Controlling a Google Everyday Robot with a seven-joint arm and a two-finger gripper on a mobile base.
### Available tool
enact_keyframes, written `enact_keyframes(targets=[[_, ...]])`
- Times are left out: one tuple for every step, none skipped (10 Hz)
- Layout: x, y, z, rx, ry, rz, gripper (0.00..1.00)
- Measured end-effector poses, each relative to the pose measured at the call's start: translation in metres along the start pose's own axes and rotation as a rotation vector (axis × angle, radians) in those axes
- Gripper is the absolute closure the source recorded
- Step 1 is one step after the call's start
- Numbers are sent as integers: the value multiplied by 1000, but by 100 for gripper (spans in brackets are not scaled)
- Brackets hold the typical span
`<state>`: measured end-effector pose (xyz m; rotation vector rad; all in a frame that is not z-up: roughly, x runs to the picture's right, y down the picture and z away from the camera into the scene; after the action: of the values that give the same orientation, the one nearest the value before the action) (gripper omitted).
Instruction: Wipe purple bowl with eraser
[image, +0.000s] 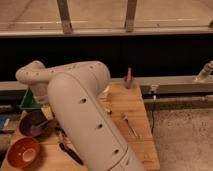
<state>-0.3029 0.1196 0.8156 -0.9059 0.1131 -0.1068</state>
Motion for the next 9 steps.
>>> enact_keyframes(targets=[[-6, -7, -4, 7, 4, -10, 100], [-18, -13, -8, 18, 3, -34, 100], [-28, -16, -11, 25, -2, -62, 100], [-35, -15, -12, 28, -4, -82, 100], [-41, -10, -12, 30, -7, -105, 100], [-48, 1, -12, 30, -12, -131, 100], [-55, 16, -10, 27, -18, -148, 100], [-56, 31, -7, 20, -26, -152, 100], [-48, 41, -4, 12, -29, -141, 100]])
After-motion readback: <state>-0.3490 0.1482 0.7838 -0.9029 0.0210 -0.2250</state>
